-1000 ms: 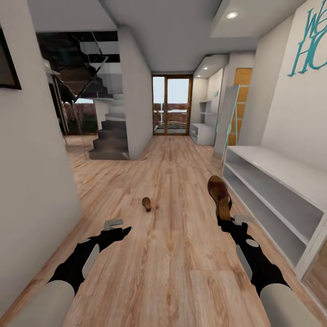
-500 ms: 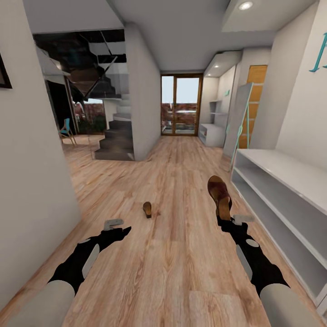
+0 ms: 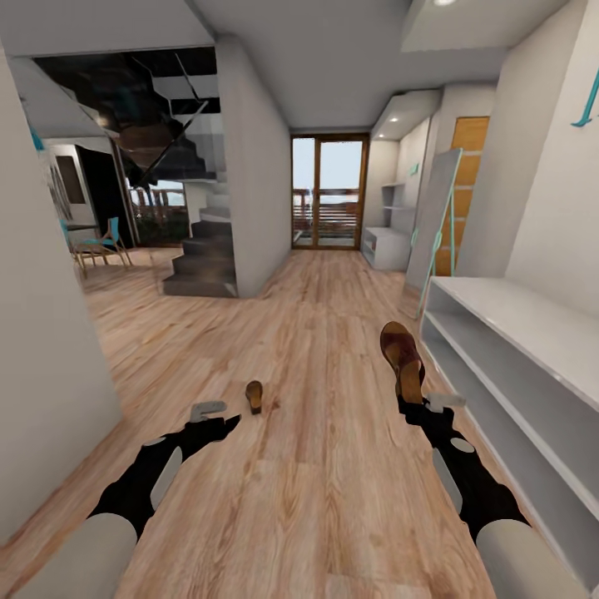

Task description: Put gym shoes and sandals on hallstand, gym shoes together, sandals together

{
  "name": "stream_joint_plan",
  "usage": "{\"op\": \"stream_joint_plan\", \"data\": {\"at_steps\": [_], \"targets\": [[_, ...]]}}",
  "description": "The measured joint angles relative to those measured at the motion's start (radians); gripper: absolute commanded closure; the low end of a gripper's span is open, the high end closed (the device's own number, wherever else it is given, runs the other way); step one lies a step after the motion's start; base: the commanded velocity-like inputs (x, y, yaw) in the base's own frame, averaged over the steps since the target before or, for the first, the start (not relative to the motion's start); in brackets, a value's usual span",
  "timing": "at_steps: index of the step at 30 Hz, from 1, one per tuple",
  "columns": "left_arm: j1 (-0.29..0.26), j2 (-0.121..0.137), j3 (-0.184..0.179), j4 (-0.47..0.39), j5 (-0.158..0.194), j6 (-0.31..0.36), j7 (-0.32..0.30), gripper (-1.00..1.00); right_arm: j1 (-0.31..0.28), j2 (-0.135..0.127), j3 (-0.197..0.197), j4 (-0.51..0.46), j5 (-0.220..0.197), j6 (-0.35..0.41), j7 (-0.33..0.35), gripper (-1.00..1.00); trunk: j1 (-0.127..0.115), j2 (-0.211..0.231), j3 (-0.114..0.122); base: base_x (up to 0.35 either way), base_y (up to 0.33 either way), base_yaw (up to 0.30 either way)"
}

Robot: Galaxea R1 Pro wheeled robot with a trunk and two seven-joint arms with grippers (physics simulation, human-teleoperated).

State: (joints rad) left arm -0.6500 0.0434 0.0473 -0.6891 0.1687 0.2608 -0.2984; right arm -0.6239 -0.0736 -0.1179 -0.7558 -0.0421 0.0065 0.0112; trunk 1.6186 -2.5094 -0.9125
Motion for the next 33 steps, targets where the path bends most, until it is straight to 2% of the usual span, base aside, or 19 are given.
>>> {"op": "stream_joint_plan", "data": {"at_steps": [7, 17, 33], "targets": [[0.000, 0.000, 0.000, 0.000, 0.000, 0.001, 0.000, -1.00, 0.000, 0.000, 0.000, 0.000, 0.000, 0.000, -0.001, 1.00, 0.000, 0.000, 0.000, 0.315, -0.195, 0.029], [0.000, 0.000, 0.000, 0.000, 0.000, 0.000, 0.000, -1.00, 0.000, 0.000, 0.000, 0.000, 0.000, 0.000, -0.001, 1.00, 0.000, 0.000, 0.000, 0.341, -0.129, 0.227], [0.000, 0.000, 0.000, 0.000, 0.000, 0.000, 0.000, -1.00, 0.000, 0.000, 0.000, 0.000, 0.000, 0.000, -0.001, 1.00, 0.000, 0.000, 0.000, 0.345, -0.074, 0.010]]}}
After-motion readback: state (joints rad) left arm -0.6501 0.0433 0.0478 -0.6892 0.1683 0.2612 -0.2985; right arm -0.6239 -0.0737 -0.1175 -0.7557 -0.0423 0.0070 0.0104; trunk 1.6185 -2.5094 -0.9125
